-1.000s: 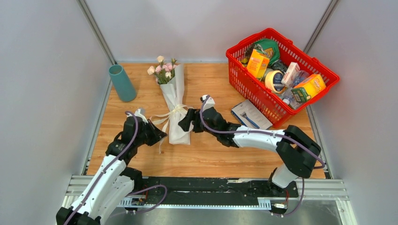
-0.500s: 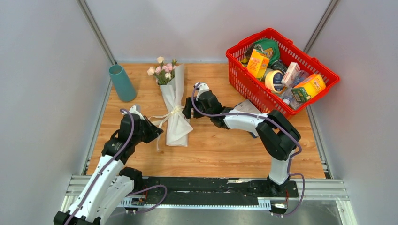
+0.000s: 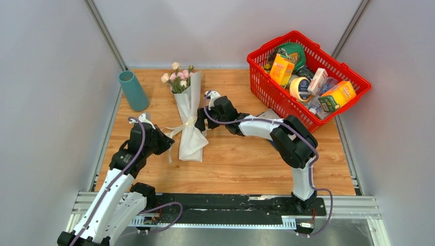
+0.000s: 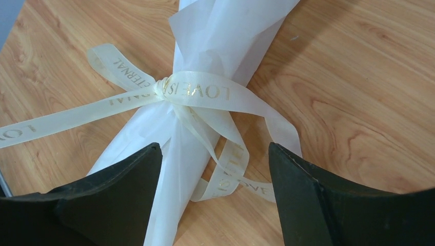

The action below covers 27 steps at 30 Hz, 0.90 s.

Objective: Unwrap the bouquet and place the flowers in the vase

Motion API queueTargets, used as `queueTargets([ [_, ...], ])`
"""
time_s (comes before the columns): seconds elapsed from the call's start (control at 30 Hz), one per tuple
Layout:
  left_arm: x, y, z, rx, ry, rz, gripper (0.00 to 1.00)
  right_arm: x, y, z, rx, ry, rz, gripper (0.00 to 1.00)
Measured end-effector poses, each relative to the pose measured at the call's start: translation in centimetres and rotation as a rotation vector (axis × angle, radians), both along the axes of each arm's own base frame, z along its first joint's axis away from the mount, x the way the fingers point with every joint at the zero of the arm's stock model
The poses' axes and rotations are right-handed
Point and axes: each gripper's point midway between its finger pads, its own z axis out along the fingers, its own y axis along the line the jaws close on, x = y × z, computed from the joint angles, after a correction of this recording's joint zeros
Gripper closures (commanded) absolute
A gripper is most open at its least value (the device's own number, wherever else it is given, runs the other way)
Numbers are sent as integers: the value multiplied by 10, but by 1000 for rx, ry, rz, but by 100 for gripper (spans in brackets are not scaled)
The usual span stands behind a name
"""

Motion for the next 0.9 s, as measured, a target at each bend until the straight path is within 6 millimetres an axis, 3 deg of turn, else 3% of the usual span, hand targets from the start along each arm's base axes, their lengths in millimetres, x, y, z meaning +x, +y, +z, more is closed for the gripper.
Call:
queueTargets([
  [0.17,1,1,2,11,4,-4,100,3,5,-13,-16,16,12,24],
  [0.33,6,1,12,33,10,-10,100,6,15,-29,-23,47,36,34],
  [0.4,11,3,19,47,-4,-3,100,5,21,-33,-12,65,56,41],
  [0.53,17,9,29,80,-27,22,100,3,27,-41,3,99,70,63],
  [0.6,19,16,35,111,-37,47,100,3,27,-43,5,113,58,67],
  [0.73,23,30,50,166,-60,95,100,4,20,-45,-1,108,9,71],
  [0.9,23,41,59,209,-72,137,100,-1,-11,-53,-55,105,-90,72],
])
